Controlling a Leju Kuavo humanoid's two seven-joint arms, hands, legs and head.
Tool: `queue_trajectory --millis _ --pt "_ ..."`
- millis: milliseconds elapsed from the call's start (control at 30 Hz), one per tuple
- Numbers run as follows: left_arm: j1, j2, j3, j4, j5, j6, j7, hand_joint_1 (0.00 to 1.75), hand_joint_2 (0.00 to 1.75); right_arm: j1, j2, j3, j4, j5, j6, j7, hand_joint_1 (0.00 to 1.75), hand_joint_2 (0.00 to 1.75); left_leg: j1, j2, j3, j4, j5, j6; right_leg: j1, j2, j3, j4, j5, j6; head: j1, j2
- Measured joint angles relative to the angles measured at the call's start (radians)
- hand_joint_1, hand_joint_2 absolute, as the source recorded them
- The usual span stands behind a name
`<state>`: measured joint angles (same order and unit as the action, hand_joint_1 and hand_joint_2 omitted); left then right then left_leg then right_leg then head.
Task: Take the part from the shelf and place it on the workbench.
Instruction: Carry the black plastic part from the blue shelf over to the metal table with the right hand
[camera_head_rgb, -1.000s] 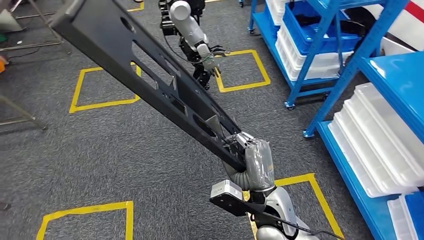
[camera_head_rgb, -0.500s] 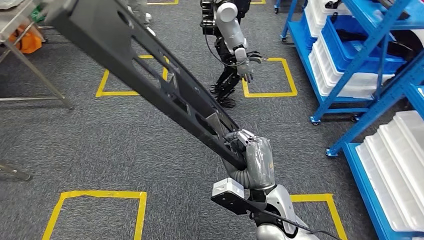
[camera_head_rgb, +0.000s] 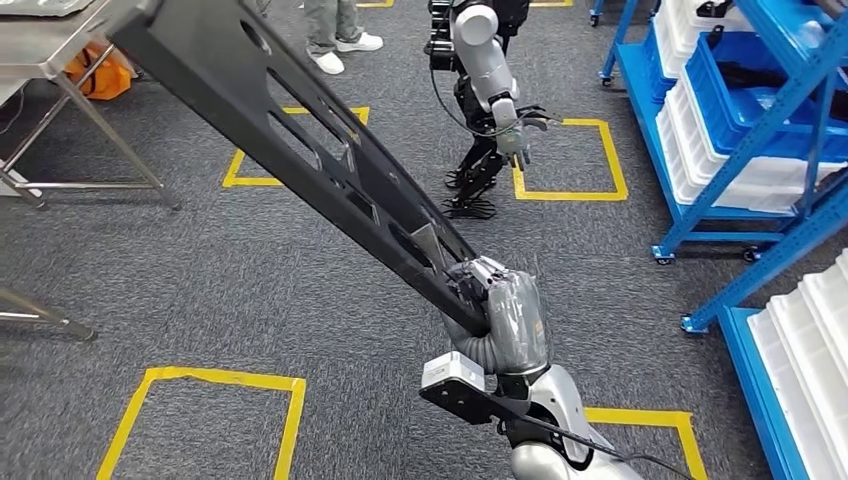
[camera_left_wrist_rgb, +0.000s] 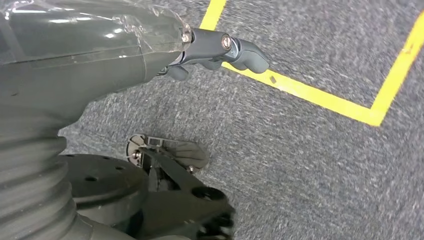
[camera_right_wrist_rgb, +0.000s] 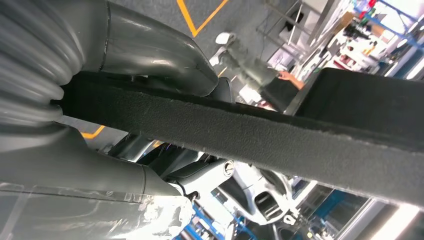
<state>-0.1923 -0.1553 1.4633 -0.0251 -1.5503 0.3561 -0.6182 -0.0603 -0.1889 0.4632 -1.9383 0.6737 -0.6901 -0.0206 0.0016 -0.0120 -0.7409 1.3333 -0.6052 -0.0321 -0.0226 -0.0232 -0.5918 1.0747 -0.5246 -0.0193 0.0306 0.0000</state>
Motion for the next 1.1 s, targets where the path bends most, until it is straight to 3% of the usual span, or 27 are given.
queue_trajectory --millis 33,100,167,300,367,400,467,500,533,600,667,767,833,900,967,1000,1033,1067,1100 --pt "0.001 0.000 0.000 0.000 0.001 0.000 0.000 0.00 1.75 0.000 0.000 0.000 0.000 0.000 0.000 0.000 1.75 1.75 0.000 0.001 0.005 -0.015 0.019 0.002 0.001 -0.006 0.003 0.000 -0.003 0.000 0.000 0.000" --pt "0.002 0.000 0.000 0.000 0.002 0.000 -0.001 0.00 1.75 -0.002 0.001 0.000 0.000 0.000 0.000 0.000 1.75 1.75 -0.002 0.009 0.063 -0.141 0.087 0.012 0.001 -0.015 0.013 -0.001 -0.009 0.003 0.000 0.000" --pt "0.001 0.000 0.000 0.000 0.002 0.001 -0.004 0.00 1.75 -0.004 0.002 0.000 0.000 0.001 0.000 0.000 1.75 1.75 -0.010 0.022 0.114 -0.252 0.126 0.021 0.002 -0.022 0.020 -0.004 -0.014 0.009 0.000 0.000" --pt "0.004 0.000 0.000 0.000 0.002 0.001 -0.006 0.00 1.75 -0.005 0.004 0.000 0.000 0.002 0.000 0.000 1.75 1.75 -0.017 0.017 0.130 -0.294 0.135 0.037 0.000 -0.028 0.031 -0.016 -0.016 0.027 0.001 0.000" --pt "0.003 0.000 0.000 0.000 0.000 0.002 -0.007 0.00 1.75 -0.005 0.004 0.000 0.001 0.005 0.000 0.001 1.75 1.75 -0.012 0.011 0.143 -0.313 0.142 0.049 0.000 -0.011 0.017 0.025 -0.046 0.031 0.002 0.000" --pt "0.002 0.000 0.000 0.000 -0.002 0.002 -0.007 0.00 1.75 -0.005 0.004 0.000 0.001 0.006 0.000 0.002 1.75 1.75 -0.010 0.007 0.147 -0.319 0.144 0.054 0.000 0.001 -0.005 0.074 -0.073 0.031 0.003 0.000" --pt "0.000 0.000 0.000 0.000 -0.006 0.001 -0.007 0.00 1.75 -0.002 0.004 0.001 0.001 0.009 0.000 0.003 1.75 1.75 -0.011 -0.001 0.149 -0.319 0.142 0.060 0.002 0.015 -0.070 0.196 -0.124 0.030 0.005 0.000" --pt "0.001 0.000 0.000 0.000 -0.008 0.001 -0.006 0.00 1.75 0.000 0.004 0.001 0.001 0.010 0.000 0.003 1.75 1.75 -0.012 -0.008 0.149 -0.318 0.141 0.062 0.003 0.018 -0.093 0.234 -0.129 0.031 0.005 0.000" --pt "0.001 0.000 0.000 0.000 -0.009 0.001 -0.006 0.00 1.75 0.002 0.004 0.001 0.001 0.011 0.000 0.003 1.75 1.75 -0.012 -0.015 0.150 -0.315 0.139 0.062 0.003 0.018 -0.101 0.238 -0.115 0.031 0.006 0.000" --pt "0.001 0.000 0.000 0.000 -0.010 0.001 -0.005 0.00 1.75 0.004 0.003 0.001 0.001 0.013 0.000 0.003 1.75 1.75 -0.011 -0.031 0.151 -0.306 0.133 0.058 0.001 0.026 -0.064 0.136 -0.040 0.031 0.007 0.000" --pt "0.000 0.000 0.000 0.000 -0.010 0.000 -0.004 0.00 1.75 0.003 0.004 0.001 0.002 0.014 0.000 0.003 1.75 1.75 -0.012 -0.044 0.148 -0.293 0.123 0.049 0.000 0.043 -0.017 0.025 0.007 0.028 0.009 0.000" --pt "0.001 0.000 0.000 0.000 -0.009 0.000 -0.004 0.00 1.75 0.003 0.004 0.001 0.003 0.014 0.000 0.005 1.75 1.75 -0.011 -0.056 0.142 -0.286 0.119 0.036 0.004 0.044 -0.006 -0.004 0.011 0.017 0.006 0.000" --pt "0.002 0.001 0.000 0.000 -0.009 0.000 -0.004 0.00 1.75 0.002 0.004 0.001 0.003 0.015 0.000 0.006 1.75 1.75 -0.010 -0.046 0.140 -0.273 0.109 0.026 0.004 0.034 -0.002 -0.010 0.014 0.008 0.004 0.000" --pt "0.001 0.001 0.000 0.000 -0.009 0.000 -0.004 0.00 1.75 0.001 0.004 0.001 0.003 0.016 0.000 0.007 1.75 1.75 -0.008 -0.022 0.110 -0.198 0.066 0.014 0.002 0.020 0.004 -0.016 0.015 0.000 -0.002 0.000" --pt "0.001 0.001 0.000 0.000 -0.009 0.000 -0.004 0.00 1.75 0.001 0.004 0.001 0.003 0.016 0.000 0.008 1.75 1.75 -0.002 -0.006 0.047 -0.071 0.010 0.004 0.004 0.006 0.007 -0.016 0.012 -0.004 -0.006 0.000" --pt "0.002 0.001 0.000 0.000 -0.009 0.000 -0.004 0.00 1.75 0.002 0.004 0.001 0.003 0.016 0.000 0.008 1.75 1.75 0.000 -0.003 0.022 -0.024 -0.002 0.002 0.005 0.000 0.008 -0.016 0.010 -0.005 -0.006 0.000" --pt "0.003 0.001 0.000 0.000 -0.009 0.000 -0.004 0.00 1.75 0.002 0.004 0.001 0.003 0.016 0.000 0.008 1.75 1.75 0.002 -0.002 0.013 -0.011 0.003 0.002 0.006 -0.006 0.009 -0.016 0.008 -0.004 -0.007 0.000" --pt "0.003 0.001 0.000 0.000 -0.009 0.000 -0.004 0.00 1.75 0.002 0.004 0.001 0.003 0.016 0.000 0.008 1.75 1.75 0.003 0.000 0.024 -0.039 0.028 0.003 0.006 -0.011 0.012 -0.016 0.007 -0.003 -0.007 0.000" --pt "0.004 0.001 0.000 0.000 -0.009 0.000 -0.004 0.00 1.75 0.002 0.004 0.001 0.003 0.016 0.000 0.008 1.75 1.75 0.003 0.005 0.054 -0.102 0.065 0.007 0.006 -0.016 0.016 -0.016 0.004 -0.001 -0.007 0.000"
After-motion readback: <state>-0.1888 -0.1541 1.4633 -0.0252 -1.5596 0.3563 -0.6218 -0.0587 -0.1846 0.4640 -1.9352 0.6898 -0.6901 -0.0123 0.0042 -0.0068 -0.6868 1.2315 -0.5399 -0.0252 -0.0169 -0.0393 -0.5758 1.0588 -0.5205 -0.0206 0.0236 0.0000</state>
